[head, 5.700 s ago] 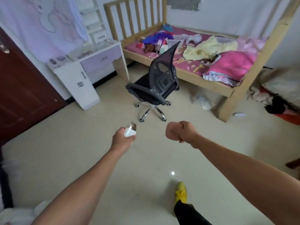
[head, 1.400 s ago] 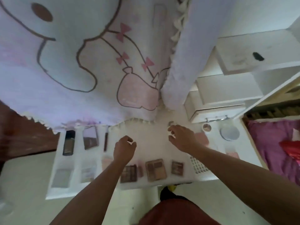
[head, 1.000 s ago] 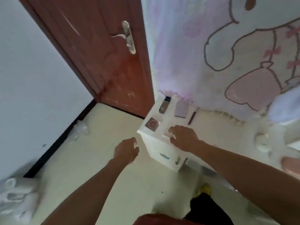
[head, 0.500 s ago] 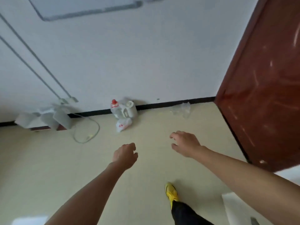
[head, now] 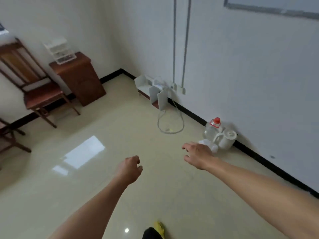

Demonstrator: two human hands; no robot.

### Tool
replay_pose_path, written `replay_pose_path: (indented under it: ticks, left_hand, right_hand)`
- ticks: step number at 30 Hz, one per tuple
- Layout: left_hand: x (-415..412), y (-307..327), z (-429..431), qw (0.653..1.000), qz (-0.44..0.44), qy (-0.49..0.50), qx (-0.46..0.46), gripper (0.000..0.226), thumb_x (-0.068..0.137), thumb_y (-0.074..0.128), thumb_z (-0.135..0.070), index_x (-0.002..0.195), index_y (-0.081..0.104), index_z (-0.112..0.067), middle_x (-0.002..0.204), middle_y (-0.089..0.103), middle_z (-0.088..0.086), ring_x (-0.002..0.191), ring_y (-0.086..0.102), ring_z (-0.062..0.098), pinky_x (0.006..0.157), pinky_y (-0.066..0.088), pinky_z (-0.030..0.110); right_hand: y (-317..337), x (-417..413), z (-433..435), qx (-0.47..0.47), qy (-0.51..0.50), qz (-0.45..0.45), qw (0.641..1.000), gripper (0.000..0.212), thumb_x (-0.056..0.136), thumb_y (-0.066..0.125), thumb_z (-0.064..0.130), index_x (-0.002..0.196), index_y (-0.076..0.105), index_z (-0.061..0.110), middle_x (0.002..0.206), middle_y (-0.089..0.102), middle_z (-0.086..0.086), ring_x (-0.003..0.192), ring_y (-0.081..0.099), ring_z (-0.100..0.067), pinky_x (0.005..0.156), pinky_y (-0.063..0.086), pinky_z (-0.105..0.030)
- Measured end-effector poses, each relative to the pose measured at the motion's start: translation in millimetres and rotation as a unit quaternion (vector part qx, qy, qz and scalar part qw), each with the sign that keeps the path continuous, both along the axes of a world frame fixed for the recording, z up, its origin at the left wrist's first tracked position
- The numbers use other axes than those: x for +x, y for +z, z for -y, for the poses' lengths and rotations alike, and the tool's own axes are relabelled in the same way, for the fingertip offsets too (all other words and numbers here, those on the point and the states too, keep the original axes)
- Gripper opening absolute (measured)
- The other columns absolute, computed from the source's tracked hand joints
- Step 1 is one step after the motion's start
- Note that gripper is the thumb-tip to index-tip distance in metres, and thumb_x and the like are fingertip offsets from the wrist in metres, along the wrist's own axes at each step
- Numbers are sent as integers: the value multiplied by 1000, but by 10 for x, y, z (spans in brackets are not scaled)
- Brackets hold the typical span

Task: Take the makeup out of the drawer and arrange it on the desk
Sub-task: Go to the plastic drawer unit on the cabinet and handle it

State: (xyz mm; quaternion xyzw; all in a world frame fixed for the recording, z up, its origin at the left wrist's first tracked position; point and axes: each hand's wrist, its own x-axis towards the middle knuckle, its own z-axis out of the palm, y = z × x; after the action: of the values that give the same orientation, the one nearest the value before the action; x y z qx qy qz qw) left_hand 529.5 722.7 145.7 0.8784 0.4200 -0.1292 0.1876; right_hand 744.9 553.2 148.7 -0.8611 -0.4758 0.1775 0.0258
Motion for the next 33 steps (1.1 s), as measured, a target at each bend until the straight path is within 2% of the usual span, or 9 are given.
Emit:
replay_pose_path:
  ticks: [6, 11, 16, 22, 27, 33]
  left_hand:
    - [-333, -222, -1193, 995, -11, 97, -4, 31, 92, 54, -35, 119, 57, -19, 109, 66, 4, 102, 61, 24, 72, 42, 28]
    - [-435, -192, -2479, 990, -19, 139, -6, 32, 93, 53, -35, 120, 55, -19, 109, 66, 4, 101, 61, 24, 70, 41, 27]
    - [-340, 19, -3712, 983, -2, 183, 15, 32, 93, 53, -34, 121, 55, -19, 112, 64, 5, 103, 59, 24, 74, 42, 28]
    - [-12, -76, -5004, 977, 10, 213, 15, 31, 93, 54, -35, 121, 56, -20, 113, 63, 4, 106, 57, 22, 73, 41, 28]
    - [445, -160, -6323, 965, 23, 261, 10, 30, 92, 59, -32, 117, 59, -16, 109, 65, 6, 95, 63, 24, 77, 49, 29]
    - [991, 5, -7879, 940, 58, 336, 22, 27, 88, 59, -35, 111, 61, -20, 103, 67, 4, 96, 62, 23, 74, 48, 29]
  right_hand:
    - [-212, -20, -1716, 2, 103, -10, 995, 42, 93, 50, 36, 134, 51, 25, 129, 60, -1, 116, 58, -23, 92, 45, -33]
    - [-254, -68, -3170, -14, 131, -33, 991, 44, 91, 52, 35, 134, 52, 26, 130, 60, 0, 116, 58, -23, 91, 45, -31]
    - [-59, -2, -4481, 13, 150, -45, 988, 44, 91, 53, 35, 134, 52, 26, 130, 60, 1, 116, 58, -22, 91, 46, -32]
    - [-139, 383, -5973, 19, 174, -44, 984, 46, 92, 53, 36, 136, 52, 24, 130, 60, 1, 115, 59, -22, 89, 46, -32]
    - [-285, 910, -7424, 9, 194, -47, 980, 45, 91, 52, 37, 135, 50, 26, 126, 60, 1, 112, 59, -23, 87, 47, -32]
    - [-69, 1549, -9289, 21, 217, -44, 975, 46, 90, 54, 40, 134, 50, 26, 124, 61, 1, 109, 60, -22, 89, 49, -34]
